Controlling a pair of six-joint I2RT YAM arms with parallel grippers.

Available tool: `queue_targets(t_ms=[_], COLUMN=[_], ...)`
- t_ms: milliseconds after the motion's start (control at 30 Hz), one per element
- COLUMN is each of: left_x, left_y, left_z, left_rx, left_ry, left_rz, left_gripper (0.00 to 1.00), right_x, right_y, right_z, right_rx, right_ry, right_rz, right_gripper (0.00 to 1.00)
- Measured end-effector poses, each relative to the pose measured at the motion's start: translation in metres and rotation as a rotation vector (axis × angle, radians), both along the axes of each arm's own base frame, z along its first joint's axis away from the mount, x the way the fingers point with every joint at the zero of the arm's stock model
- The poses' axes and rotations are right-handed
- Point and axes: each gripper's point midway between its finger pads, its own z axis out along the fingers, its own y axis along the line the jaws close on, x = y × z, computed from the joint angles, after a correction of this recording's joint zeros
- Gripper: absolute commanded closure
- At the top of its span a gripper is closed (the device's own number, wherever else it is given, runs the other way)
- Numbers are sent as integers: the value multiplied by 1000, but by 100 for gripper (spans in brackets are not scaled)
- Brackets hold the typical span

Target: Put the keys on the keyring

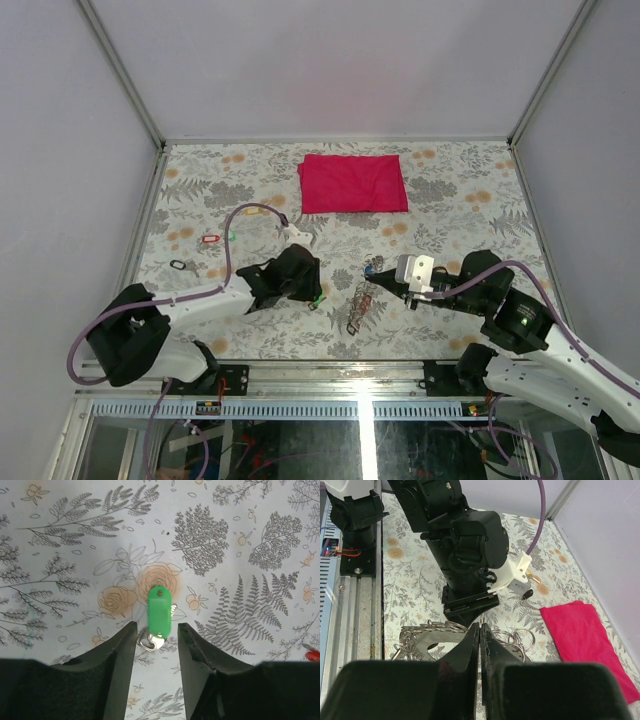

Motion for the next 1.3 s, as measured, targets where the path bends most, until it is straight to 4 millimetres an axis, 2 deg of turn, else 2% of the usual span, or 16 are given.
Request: queue_targets(t_ms=[200,467,600,800,1067,1300], left_x=[-9,-10,-9,-12,-5,-3], left_y=[-9,-5,-6,-5,-6,-5], left_z=[3,-14,-20,-25,-30,-32], left_rx=[119,322,403,469,513,533], left_ry=[-48,-67,-84,-101,-119,-129], left_rz=[13,102,125,128,139,139], left_gripper=[56,61,62,62,68,80], right_x=[3,3,1,0,0,0], right_y=[-3,-25,-30,-30,-29,-29], right_z=[2,20,29,23,20,17], right_rx=[6,43,67,48,39,33], right_ry=[-8,-26,-38,-22,-7,7], right_rz=[-25,-107,-114,-114,-114,-115], right_gripper=[100,100,100,100,100,100])
